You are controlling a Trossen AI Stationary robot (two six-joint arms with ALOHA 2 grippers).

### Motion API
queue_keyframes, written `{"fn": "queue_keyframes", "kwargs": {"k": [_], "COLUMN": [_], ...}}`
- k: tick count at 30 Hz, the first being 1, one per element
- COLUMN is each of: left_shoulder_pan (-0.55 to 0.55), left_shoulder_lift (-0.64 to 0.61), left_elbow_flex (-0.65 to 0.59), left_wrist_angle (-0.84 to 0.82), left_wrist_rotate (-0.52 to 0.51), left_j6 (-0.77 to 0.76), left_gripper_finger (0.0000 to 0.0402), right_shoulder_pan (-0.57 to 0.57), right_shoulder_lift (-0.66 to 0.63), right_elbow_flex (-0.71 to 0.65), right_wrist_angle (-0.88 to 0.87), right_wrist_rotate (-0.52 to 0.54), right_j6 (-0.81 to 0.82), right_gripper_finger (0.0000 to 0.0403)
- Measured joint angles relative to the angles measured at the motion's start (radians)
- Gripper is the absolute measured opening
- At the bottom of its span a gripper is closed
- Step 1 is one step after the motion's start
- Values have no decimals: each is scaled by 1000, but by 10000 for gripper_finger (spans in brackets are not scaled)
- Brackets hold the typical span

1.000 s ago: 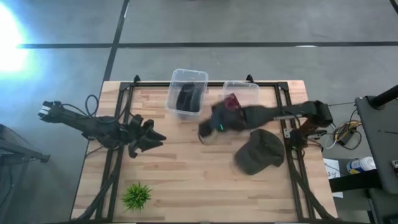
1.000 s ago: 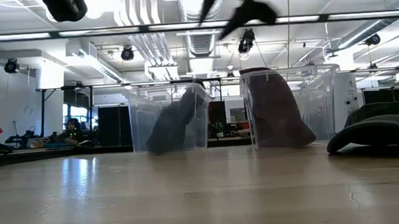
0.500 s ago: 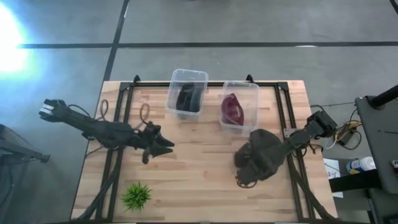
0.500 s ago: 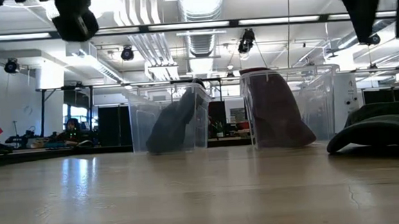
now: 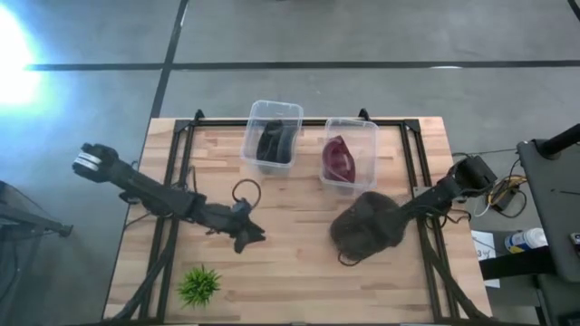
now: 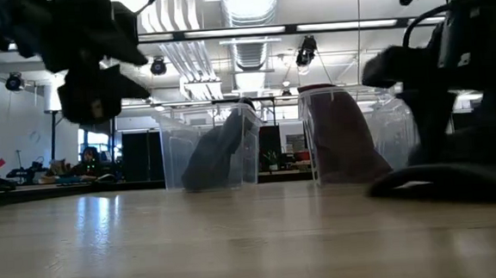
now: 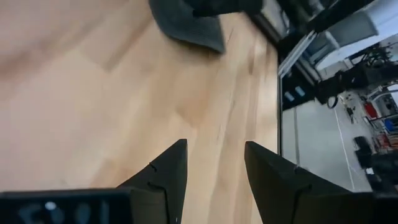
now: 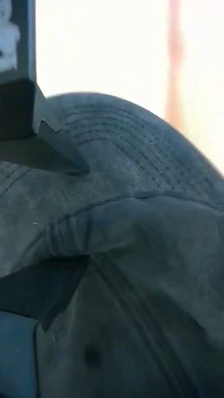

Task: Pick & Place hat
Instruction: Put the black cap into the left transparent bin

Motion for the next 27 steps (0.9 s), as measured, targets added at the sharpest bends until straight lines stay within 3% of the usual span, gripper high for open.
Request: {"fn": "queue_keyframes", "kwargs": {"k": [2,5,7,12,17,20,25,27], "left_shoulder_pan": [-33,-89,-127,-188,-184,-183,-188,-198], "left_shoulder_lift": [24,52,72,151,256,290,269,227], "left_elbow_flex": [0,0,0,0,-1,7,16,15], "left_wrist_angle": [1,1,0,5,87,147,119,75], "left_wrist_rotate": [-3,-28,-62,-168,-201,-264,-439,-509], "left_j6": [-42,-109,-175,-357,-468,-484,-545,-553], "left_gripper_finger": [154,154,154,154,154,154,154,154], "right_shoulder_pan": [0,0,-10,-94,-193,-205,-174,-166], "right_shoulder_lift": [0,5,7,8,8,4,19,51], "right_elbow_flex": [-73,-146,-154,-143,-92,-21,142,170], "right_wrist_angle": [261,579,647,664,966,890,393,323], "right_wrist_rotate": [9,105,167,187,205,181,153,152], "right_j6": [-12,-31,-33,-82,-367,-480,-428,-418], "right_gripper_finger": [215,209,206,201,201,201,201,201]}}
